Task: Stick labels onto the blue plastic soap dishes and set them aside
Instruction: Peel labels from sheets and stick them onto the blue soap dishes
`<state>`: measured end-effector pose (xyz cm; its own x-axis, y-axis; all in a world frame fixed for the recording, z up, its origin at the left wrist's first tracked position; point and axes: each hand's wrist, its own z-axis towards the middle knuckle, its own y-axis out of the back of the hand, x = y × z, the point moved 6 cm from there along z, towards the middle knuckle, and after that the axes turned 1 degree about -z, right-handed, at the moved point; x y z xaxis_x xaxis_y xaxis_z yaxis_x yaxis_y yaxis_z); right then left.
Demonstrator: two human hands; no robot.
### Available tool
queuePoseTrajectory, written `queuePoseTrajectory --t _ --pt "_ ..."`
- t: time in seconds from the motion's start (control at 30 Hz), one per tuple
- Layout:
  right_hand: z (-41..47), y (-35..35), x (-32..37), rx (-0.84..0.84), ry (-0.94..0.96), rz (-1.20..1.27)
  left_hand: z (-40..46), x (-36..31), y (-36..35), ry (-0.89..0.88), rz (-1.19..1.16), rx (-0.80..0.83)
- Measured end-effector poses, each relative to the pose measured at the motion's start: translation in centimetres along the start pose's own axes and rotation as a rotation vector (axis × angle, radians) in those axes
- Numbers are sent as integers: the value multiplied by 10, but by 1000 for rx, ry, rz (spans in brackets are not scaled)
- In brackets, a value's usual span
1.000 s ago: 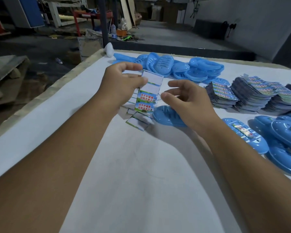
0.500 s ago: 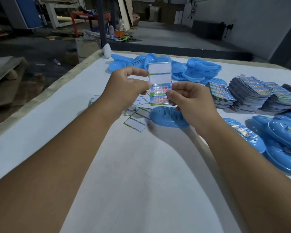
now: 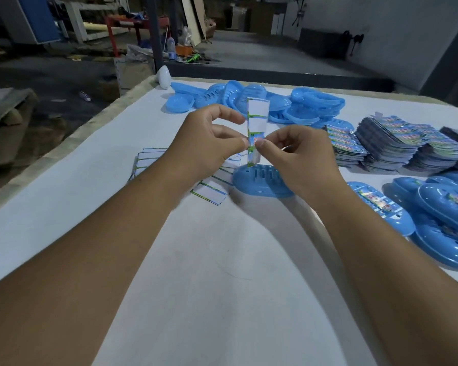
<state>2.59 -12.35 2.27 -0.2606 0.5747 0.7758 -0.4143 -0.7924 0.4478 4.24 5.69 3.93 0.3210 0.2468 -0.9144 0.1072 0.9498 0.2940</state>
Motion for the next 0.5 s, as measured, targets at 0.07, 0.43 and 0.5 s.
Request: queuePoseTrajectory --t 0.07,0.43,0.5 --pt "-2 -2 5 24 42 19 0 -1 -1 -21 16 1" --pt "-6 -2 12 50 57 70 1 -2 -3 -72 81 -14" --pt "-6 -2 12 52 49 85 2 0 -2 -53 88 -43"
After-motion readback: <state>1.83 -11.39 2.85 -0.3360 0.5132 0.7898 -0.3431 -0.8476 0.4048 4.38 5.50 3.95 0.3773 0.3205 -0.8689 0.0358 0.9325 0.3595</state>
